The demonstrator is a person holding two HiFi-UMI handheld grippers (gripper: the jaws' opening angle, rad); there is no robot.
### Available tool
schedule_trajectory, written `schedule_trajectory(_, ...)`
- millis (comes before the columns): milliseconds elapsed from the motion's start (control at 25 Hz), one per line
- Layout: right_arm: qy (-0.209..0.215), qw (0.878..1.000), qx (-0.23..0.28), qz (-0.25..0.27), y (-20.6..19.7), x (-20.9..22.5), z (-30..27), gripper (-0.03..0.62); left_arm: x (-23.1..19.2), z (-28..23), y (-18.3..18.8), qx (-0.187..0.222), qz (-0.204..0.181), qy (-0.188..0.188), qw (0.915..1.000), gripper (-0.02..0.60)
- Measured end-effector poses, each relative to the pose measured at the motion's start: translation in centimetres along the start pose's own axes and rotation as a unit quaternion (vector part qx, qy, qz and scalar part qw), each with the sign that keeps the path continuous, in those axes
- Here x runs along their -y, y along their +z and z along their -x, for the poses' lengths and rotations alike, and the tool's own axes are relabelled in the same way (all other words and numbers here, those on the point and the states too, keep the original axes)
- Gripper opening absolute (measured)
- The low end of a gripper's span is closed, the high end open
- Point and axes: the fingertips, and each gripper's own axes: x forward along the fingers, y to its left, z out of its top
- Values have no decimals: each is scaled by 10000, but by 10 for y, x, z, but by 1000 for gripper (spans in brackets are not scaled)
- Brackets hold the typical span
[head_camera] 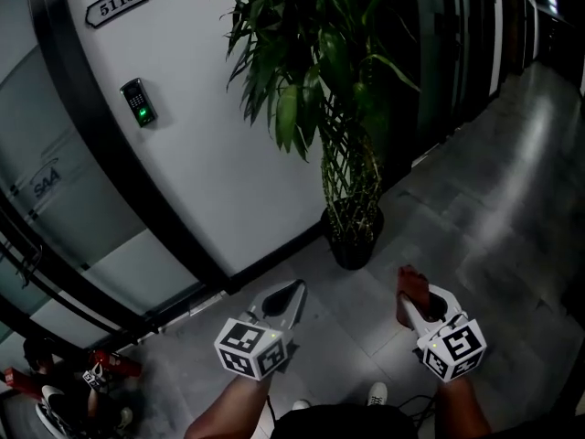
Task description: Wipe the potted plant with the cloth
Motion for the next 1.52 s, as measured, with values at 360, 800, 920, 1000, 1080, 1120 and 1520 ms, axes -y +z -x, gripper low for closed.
schedule_trajectory(360, -676, 9975, -82, -183, -3, -67, 2, 72, -44, 40, 1, 14, -130, -466, 9988, 17)
schedule_trajectory(800, -854, 9962, -120, 151, 19, -71, 17, 71, -36, 27, 21, 346, -126, -691, 9969, 17)
schedule_trajectory(920, -812, 9965, -13, 195, 26, -74, 21, 71, -28, 23, 20, 334, -148, -727, 9967, 17)
schedule_trajectory(1000, -870, 9961, -65, 139, 17, -69, 24, 71, -22, 22, 21, 320, -187, -761, 9964, 17)
schedule_trajectory(1080, -928, 9956, -106, 70, 11, -64, 27, 71, -16, 20, 20, 302, -215, -800, 9961, 17)
schedule_trajectory(1120, -934, 9956, -84, 41, 12, -63, 27, 71, -15, 19, 19, 290, -218, -818, 9960, 17)
schedule_trajectory(1520, -970, 9950, -174, -144, 2, -52, 28, 66, -11, 22, 5, 103, -225, -733, 9970, 17)
